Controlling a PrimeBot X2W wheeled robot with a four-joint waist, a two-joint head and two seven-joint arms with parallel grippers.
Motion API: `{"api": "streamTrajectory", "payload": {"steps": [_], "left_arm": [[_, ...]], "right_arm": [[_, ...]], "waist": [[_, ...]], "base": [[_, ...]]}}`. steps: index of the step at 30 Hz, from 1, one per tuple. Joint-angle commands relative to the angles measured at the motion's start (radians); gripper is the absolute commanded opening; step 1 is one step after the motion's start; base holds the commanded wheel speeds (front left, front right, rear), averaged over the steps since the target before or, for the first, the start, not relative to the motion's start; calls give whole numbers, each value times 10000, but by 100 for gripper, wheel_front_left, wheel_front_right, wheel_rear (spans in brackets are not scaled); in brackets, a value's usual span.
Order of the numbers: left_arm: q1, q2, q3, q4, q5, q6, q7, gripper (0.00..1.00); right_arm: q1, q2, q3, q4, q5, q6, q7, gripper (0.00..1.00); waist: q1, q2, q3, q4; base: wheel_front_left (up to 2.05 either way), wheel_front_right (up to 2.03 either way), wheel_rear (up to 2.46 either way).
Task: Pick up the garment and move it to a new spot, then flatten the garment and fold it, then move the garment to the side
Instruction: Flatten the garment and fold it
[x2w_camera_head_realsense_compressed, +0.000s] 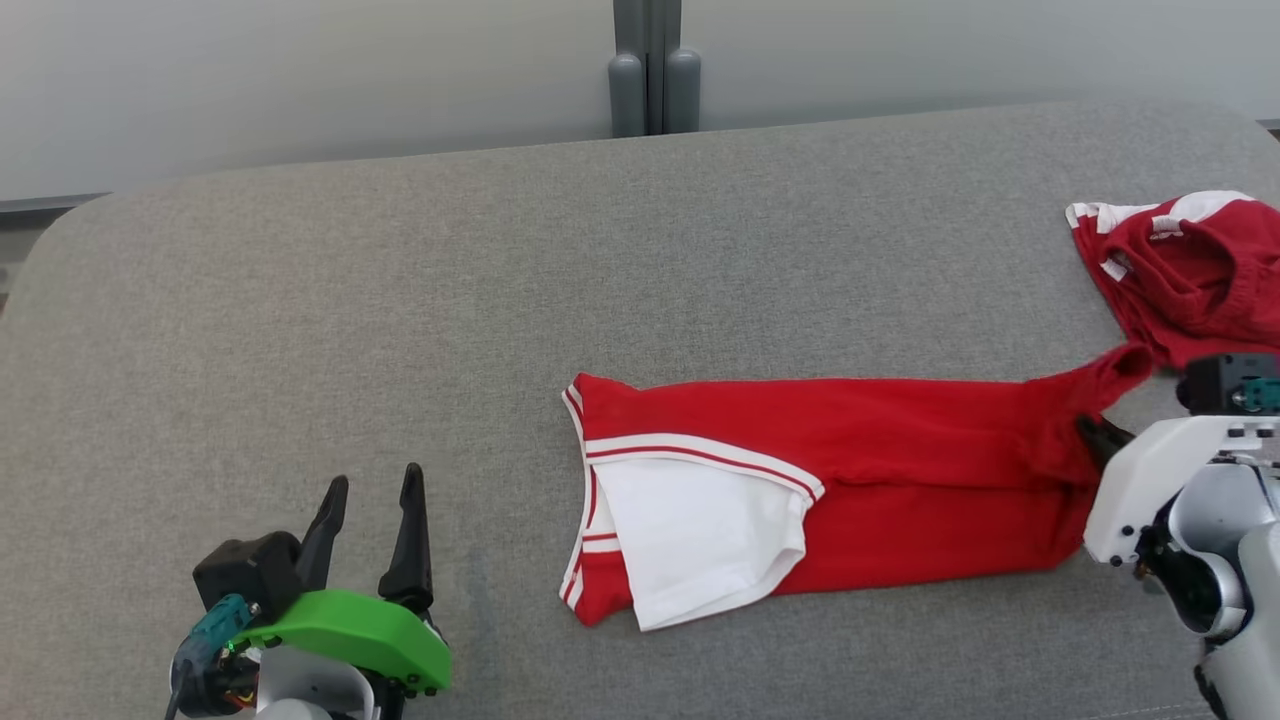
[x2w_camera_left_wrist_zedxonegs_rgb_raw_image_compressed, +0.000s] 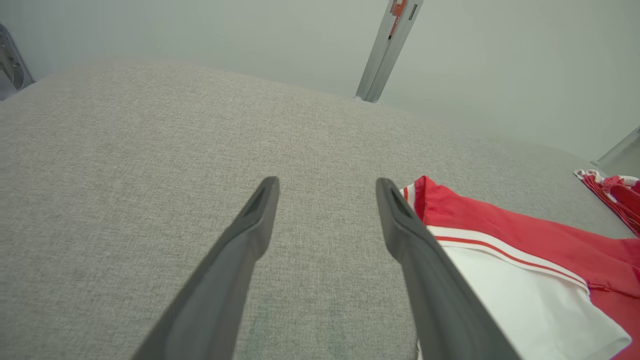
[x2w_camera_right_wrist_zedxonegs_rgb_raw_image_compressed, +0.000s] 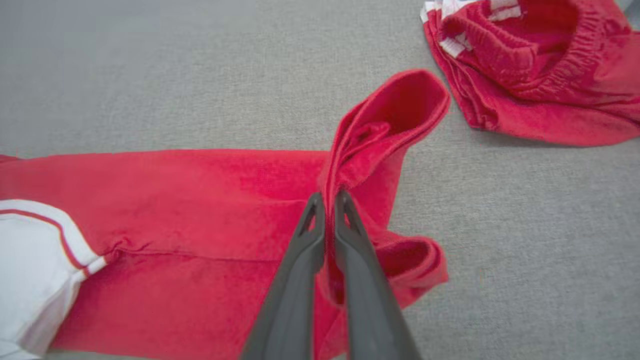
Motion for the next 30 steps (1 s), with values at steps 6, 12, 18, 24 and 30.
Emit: {"api": "streamTrajectory", "payload": {"steps": [6,12,18,24,30], "left_arm": [[48,60,-5,25,-61,14,48,100],[123,-23,-112,44,-109,-7,44,100],[-147,-41,-103,-26,-96,-12,-16,100],[-276,-125,-163,123,-66,-62,-124,100],[-264,-132,-261,229,-58,-115,-141,100]], "right_arm": [[438,562,1267,-1844,555,-8,495,0],[501,1458,2405,-2553,1111,-7,588,0],[-69,2254,3254,-2088,1379,-7,328,0],[-499,2590,3890,-1232,1580,-7,-103,0],[-806,2773,4351,-110,1719,-7,-524,0]], "waist": [[1,0,-300,380],[1,0,-420,794],[1,0,-93,1132],[1,0,-42,1388],[1,0,-105,1578]], "base": [[0,0,0],[0,0,0],[0,0,0],[0,0,0],[0,0,0]]}}
